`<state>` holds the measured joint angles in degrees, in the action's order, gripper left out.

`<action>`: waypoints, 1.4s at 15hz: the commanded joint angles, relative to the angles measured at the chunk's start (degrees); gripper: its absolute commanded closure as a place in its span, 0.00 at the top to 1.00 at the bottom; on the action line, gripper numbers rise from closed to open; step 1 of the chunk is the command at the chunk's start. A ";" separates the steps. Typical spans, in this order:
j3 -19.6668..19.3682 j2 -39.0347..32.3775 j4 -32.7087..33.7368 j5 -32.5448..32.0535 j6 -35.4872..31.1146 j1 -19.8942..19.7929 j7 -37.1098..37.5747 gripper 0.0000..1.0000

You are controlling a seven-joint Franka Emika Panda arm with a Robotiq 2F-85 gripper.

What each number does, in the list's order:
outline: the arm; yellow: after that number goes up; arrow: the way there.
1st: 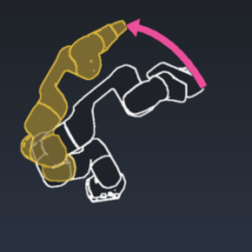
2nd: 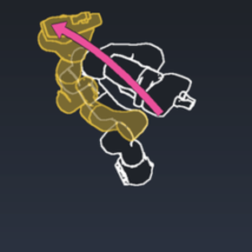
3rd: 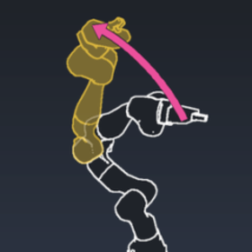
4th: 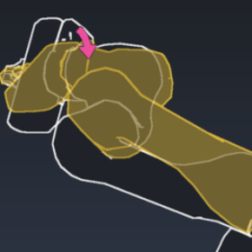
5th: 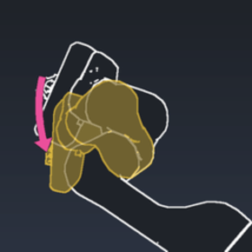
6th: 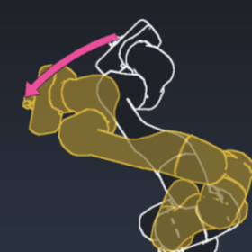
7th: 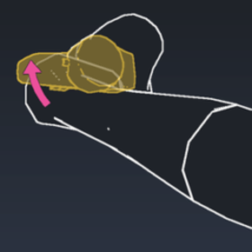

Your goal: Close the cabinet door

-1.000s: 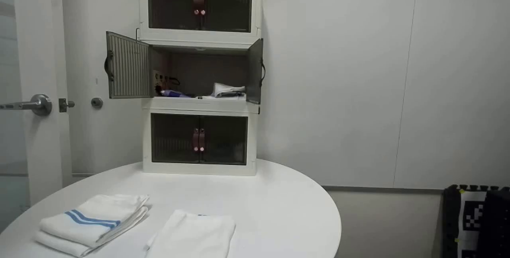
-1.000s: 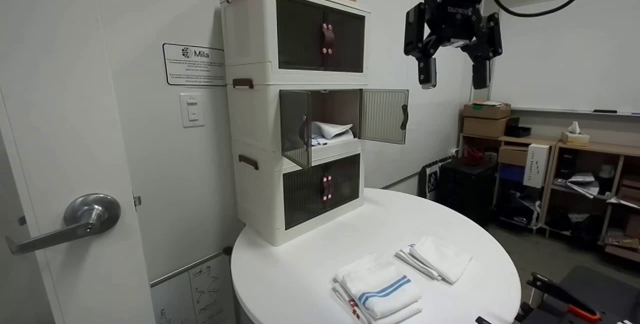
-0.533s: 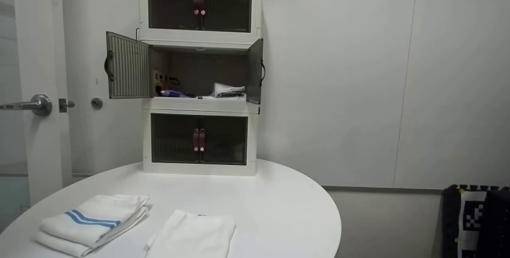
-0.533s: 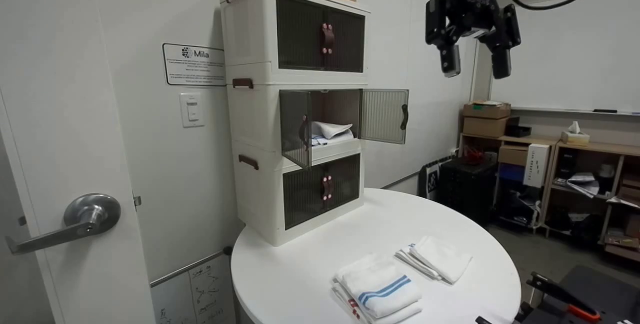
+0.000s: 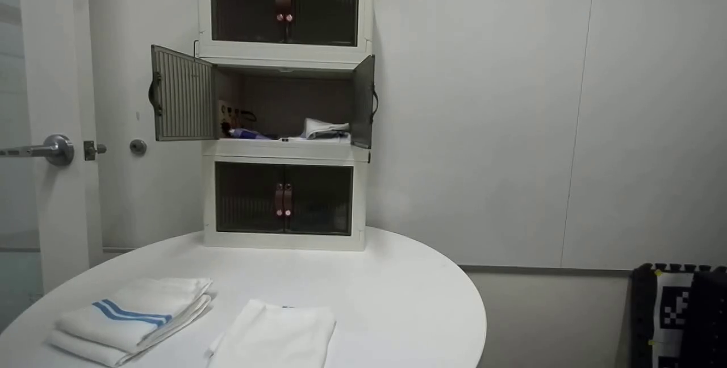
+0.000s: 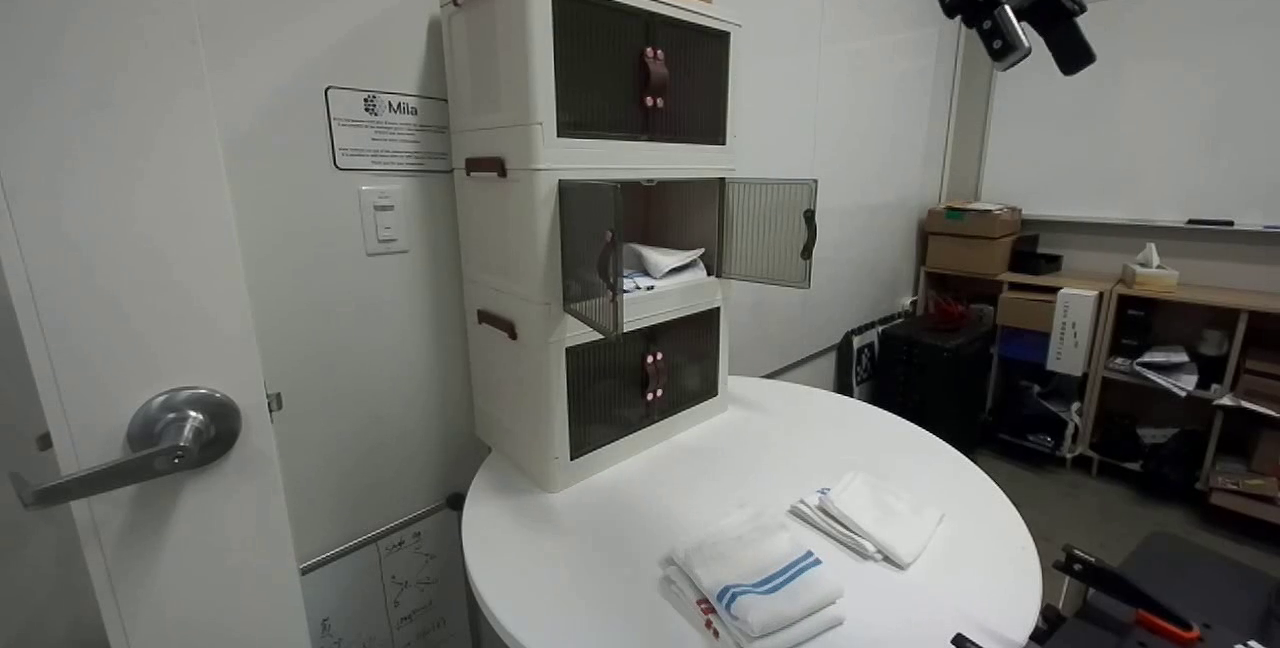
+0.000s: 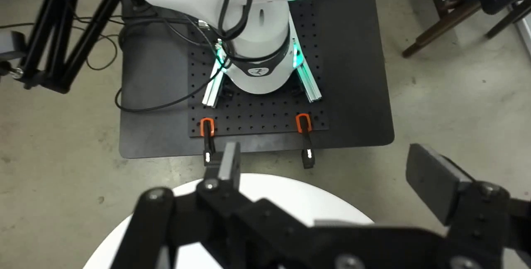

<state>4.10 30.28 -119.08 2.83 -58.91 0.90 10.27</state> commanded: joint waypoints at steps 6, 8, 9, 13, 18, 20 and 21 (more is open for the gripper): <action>-0.70 -13.74 12.07 -5.04 3.29 -1.69 0.22 1.00; -0.71 -14.43 12.85 -5.07 3.65 -1.66 0.22 1.00; -0.71 -14.38 13.01 -5.07 3.79 -1.65 0.22 1.00; -0.20 -13.73 12.79 -6.42 1.35 -1.64 1.58 1.00; -1.96 -13.70 12.99 -12.84 -15.16 -3.32 3.26 1.00; -3.83 -13.80 12.64 -15.20 -22.07 -4.69 3.17 1.00; -4.97 -13.94 12.59 -15.52 -25.63 -5.49 3.43 1.00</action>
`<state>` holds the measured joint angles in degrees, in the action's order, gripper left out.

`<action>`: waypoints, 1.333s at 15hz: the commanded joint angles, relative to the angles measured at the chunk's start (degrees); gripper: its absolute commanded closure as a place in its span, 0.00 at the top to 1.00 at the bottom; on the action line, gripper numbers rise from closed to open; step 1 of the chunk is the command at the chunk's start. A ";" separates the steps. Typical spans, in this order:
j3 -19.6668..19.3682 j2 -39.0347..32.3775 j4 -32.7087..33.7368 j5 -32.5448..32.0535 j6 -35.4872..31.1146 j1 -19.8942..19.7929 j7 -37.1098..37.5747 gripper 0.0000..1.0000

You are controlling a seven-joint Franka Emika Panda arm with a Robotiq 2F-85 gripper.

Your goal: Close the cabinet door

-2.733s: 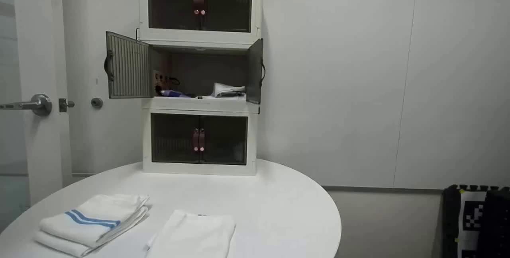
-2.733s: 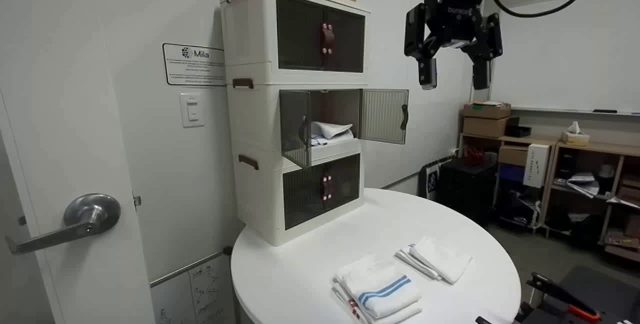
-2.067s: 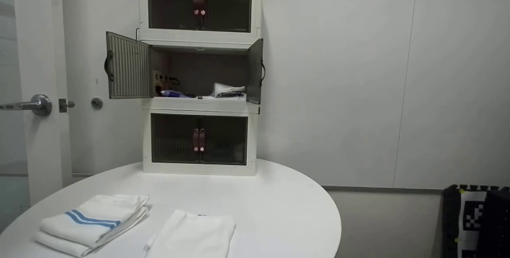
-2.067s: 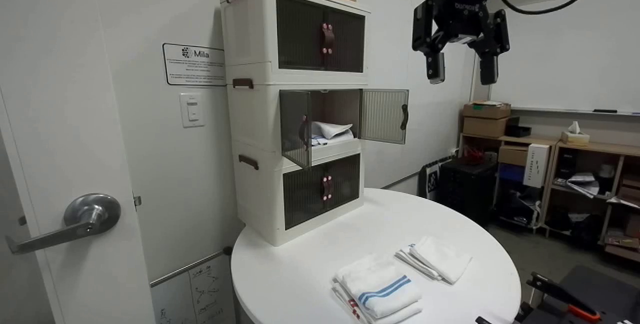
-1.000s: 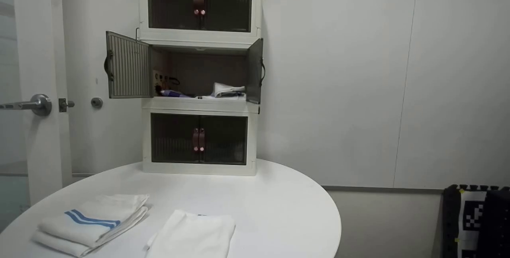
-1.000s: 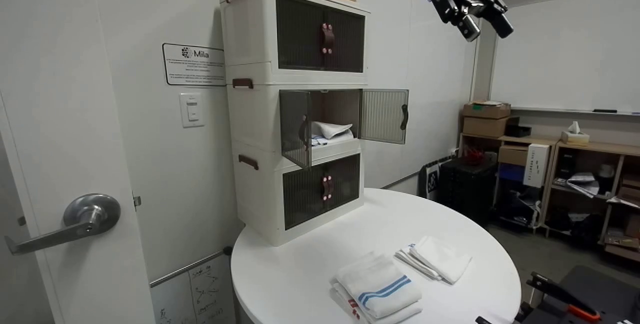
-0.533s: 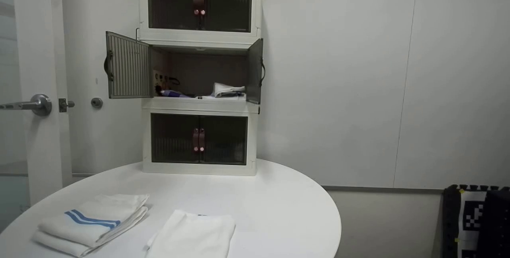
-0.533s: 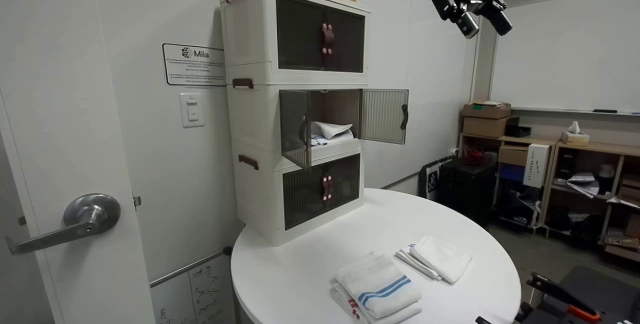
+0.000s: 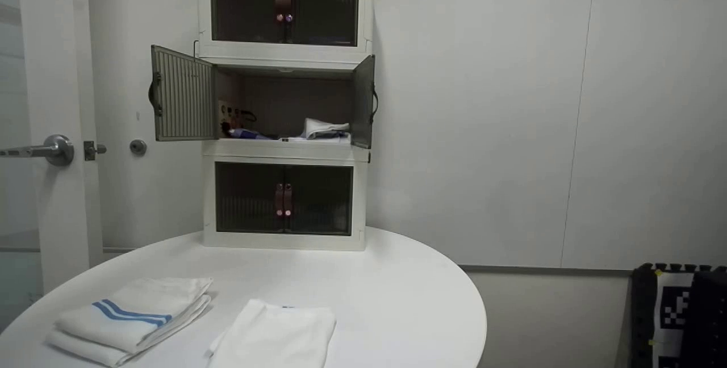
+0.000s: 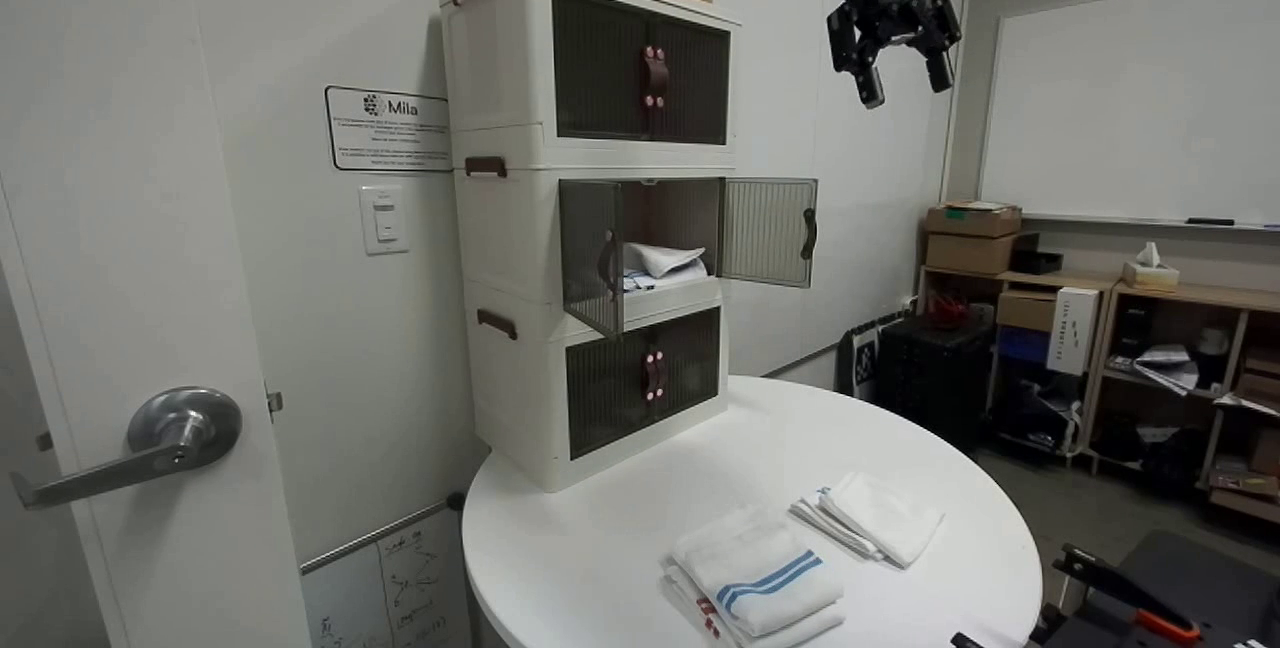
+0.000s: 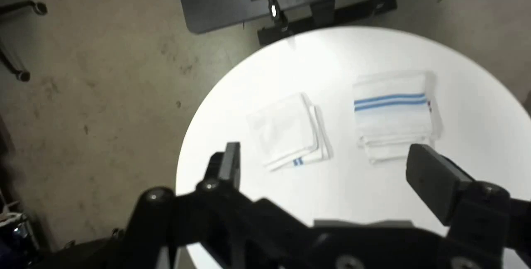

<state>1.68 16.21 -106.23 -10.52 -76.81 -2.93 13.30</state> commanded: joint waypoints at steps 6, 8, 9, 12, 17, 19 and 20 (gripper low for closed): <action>-10.28 -6.89 5.15 1.53 -19.60 -5.06 -9.41 1.00; -11.80 -11.14 8.72 2.85 -18.76 -5.12 -16.02 1.00; -12.00 -13.46 11.01 3.05 -17.62 -5.11 -18.32 1.00; -11.87 -20.22 17.62 2.15 -16.40 -5.41 -23.52 1.00; -11.57 -29.83 28.86 2.43 -16.36 -6.77 -28.08 1.00; -11.51 -32.78 32.59 4.08 -15.86 -8.06 -29.97 1.00; -11.32 -34.33 34.61 5.08 -14.81 -8.80 -31.65 1.00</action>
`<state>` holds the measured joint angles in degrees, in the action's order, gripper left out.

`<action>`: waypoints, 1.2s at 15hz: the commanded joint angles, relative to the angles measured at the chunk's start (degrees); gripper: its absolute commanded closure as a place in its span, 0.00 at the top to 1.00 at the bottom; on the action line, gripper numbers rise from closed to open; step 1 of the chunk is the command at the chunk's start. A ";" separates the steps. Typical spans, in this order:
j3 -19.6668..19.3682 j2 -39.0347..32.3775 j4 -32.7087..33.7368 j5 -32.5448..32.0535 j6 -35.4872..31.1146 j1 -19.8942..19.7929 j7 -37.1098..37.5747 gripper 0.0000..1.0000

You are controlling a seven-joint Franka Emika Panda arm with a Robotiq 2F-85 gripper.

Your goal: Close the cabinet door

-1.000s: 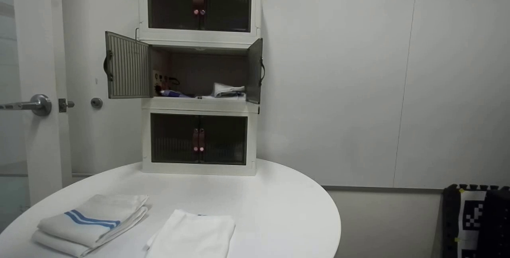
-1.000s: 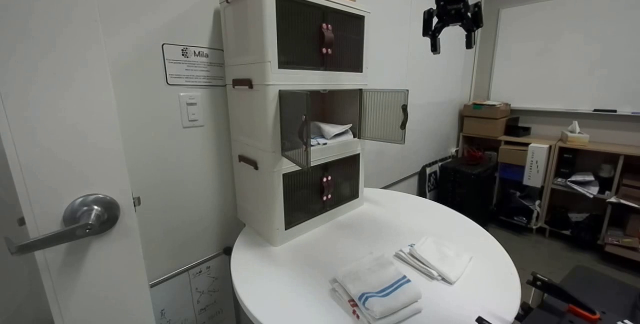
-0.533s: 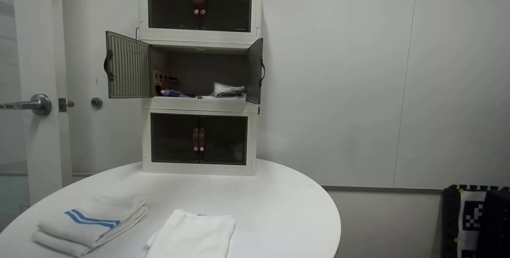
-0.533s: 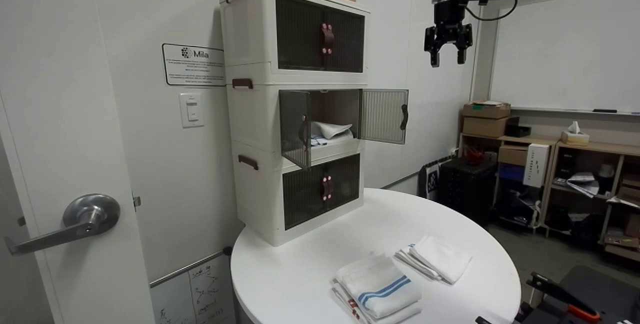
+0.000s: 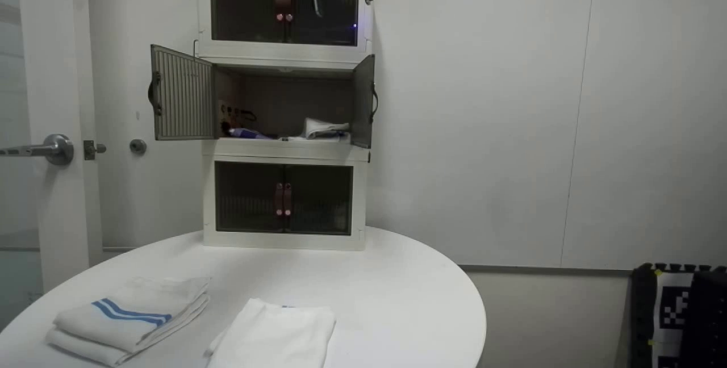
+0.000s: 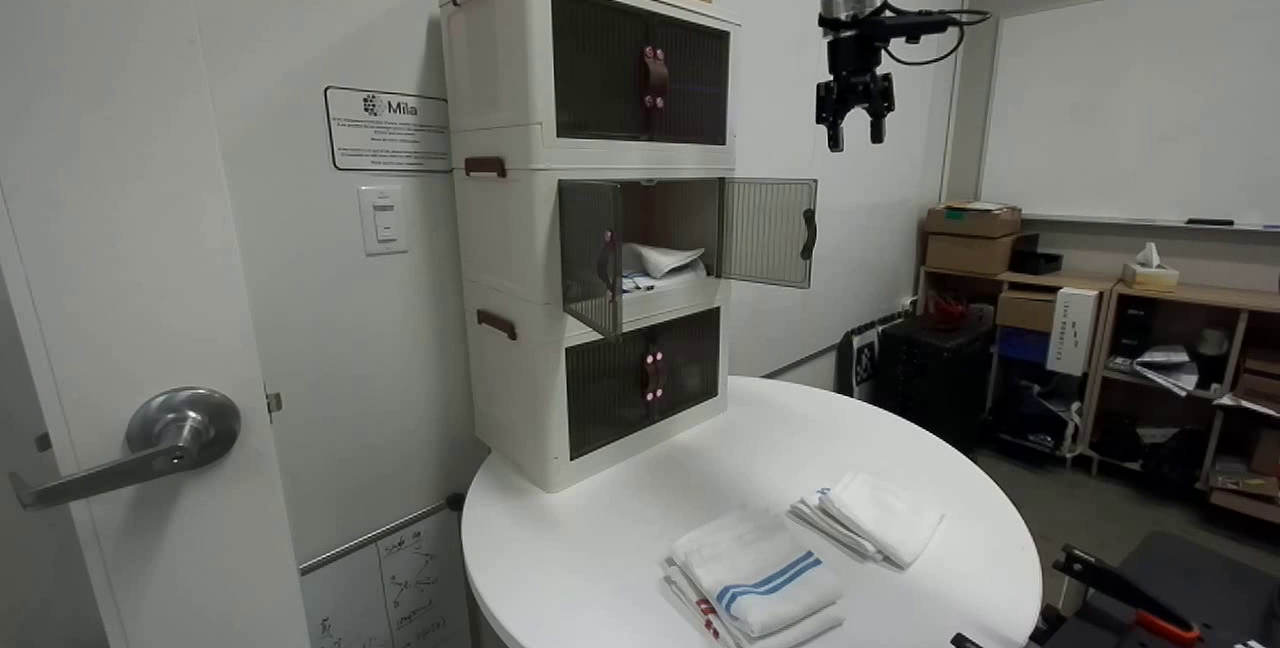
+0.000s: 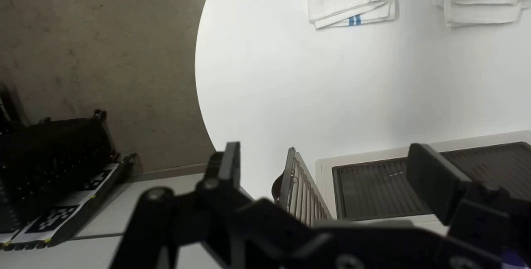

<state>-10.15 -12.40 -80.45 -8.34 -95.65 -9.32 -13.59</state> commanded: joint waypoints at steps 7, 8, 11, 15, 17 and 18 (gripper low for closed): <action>2.84 -17.08 24.37 8.83 14.76 -8.32 -17.87 1.00; 2.11 -18.50 26.74 10.41 15.96 -8.90 -18.17 1.00; 1.91 -15.99 21.59 8.87 13.12 -8.23 -16.73 1.00; 2.04 -16.52 21.75 8.10 13.40 -7.87 -17.47 1.00; 2.46 -16.08 19.15 6.58 11.53 -7.08 -20.36 1.00; 2.56 -16.00 18.24 5.52 11.33 -6.77 -22.41 1.00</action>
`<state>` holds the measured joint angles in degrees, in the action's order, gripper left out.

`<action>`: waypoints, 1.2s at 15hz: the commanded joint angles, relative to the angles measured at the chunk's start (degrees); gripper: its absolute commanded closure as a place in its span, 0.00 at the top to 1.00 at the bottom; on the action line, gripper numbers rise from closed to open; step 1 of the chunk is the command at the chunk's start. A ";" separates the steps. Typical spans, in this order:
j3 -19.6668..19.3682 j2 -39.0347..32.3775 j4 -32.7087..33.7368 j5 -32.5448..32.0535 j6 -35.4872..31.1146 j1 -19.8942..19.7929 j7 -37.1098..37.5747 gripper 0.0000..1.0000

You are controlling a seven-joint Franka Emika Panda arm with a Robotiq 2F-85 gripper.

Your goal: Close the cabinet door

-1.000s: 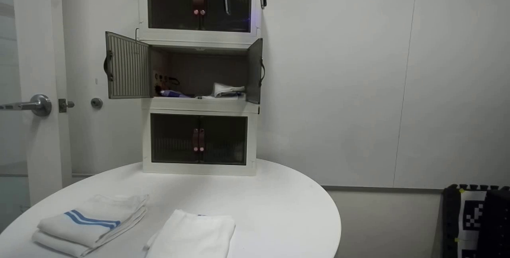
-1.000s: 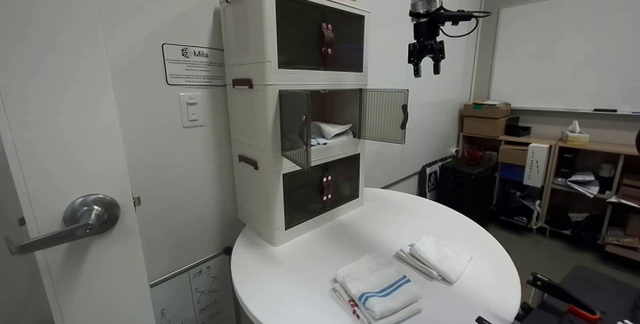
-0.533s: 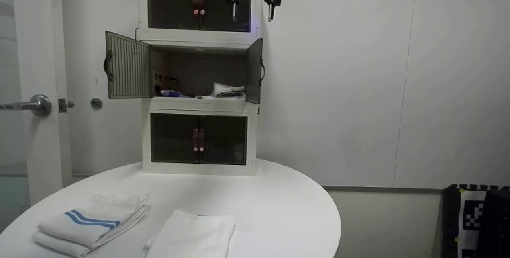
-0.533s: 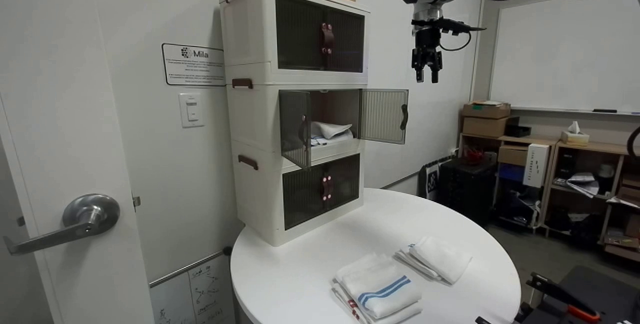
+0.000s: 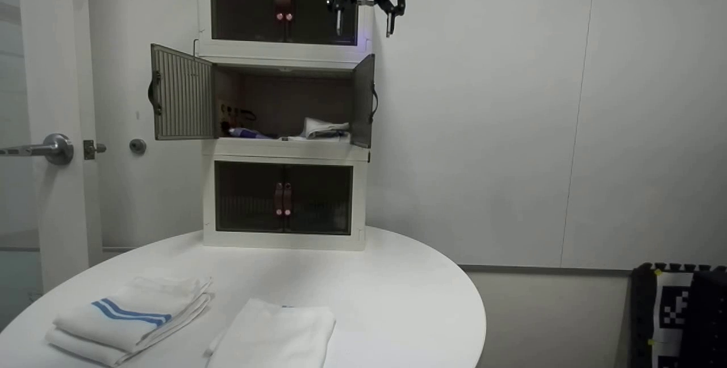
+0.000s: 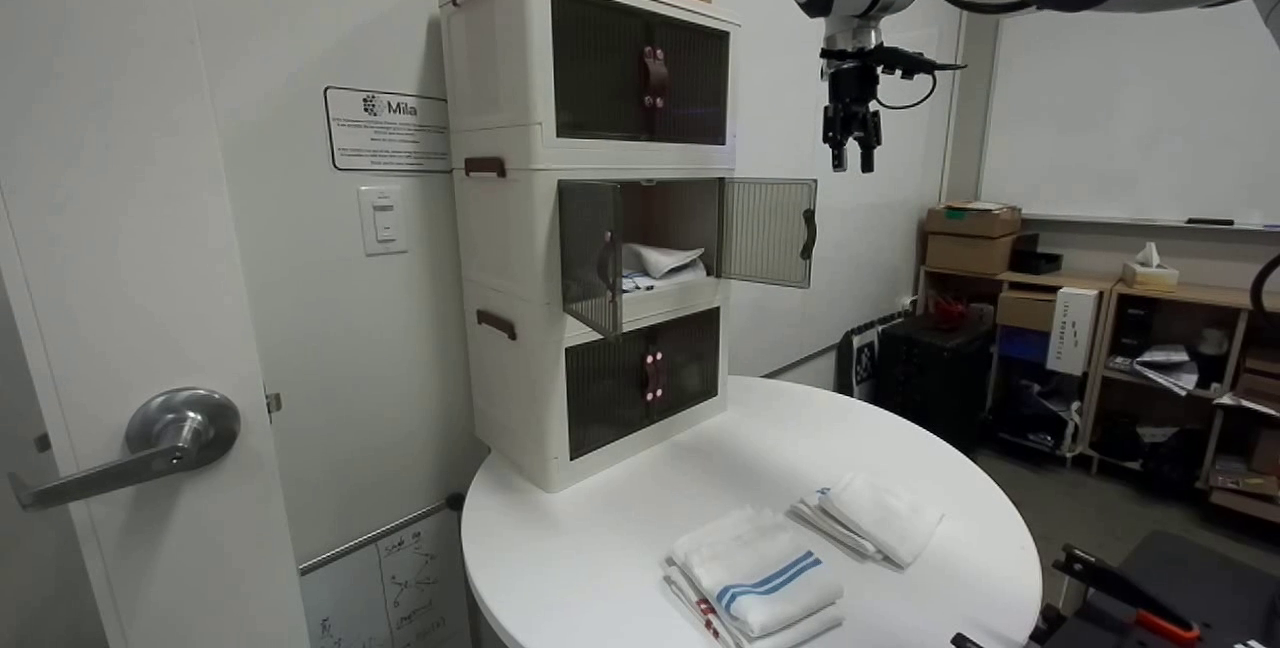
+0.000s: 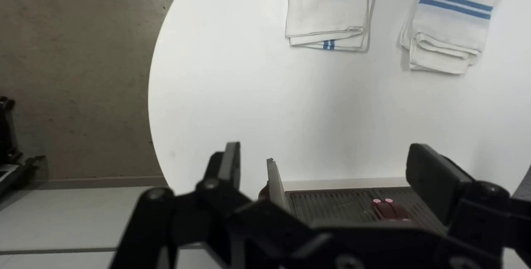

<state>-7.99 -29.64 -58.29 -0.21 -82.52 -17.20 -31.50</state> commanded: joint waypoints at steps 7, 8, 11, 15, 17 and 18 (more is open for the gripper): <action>0.41 3.16 -11.59 -14.61 -15.21 2.66 -18.89 1.00; 0.65 3.63 -12.68 -15.04 -18.43 2.46 -20.40 1.00; 1.93 5.15 -15.73 -10.95 -27.03 1.23 -22.08 1.00; 5.86 5.74 -15.08 -6.02 -27.73 3.23 -20.32 1.00; 7.34 5.72 -15.01 -4.01 -28.04 3.75 -20.00 1.00; 7.87 5.66 -14.95 -3.35 -28.09 3.87 -20.07 1.00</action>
<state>-1.47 -25.47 -71.10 -6.03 -108.82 -13.46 -51.47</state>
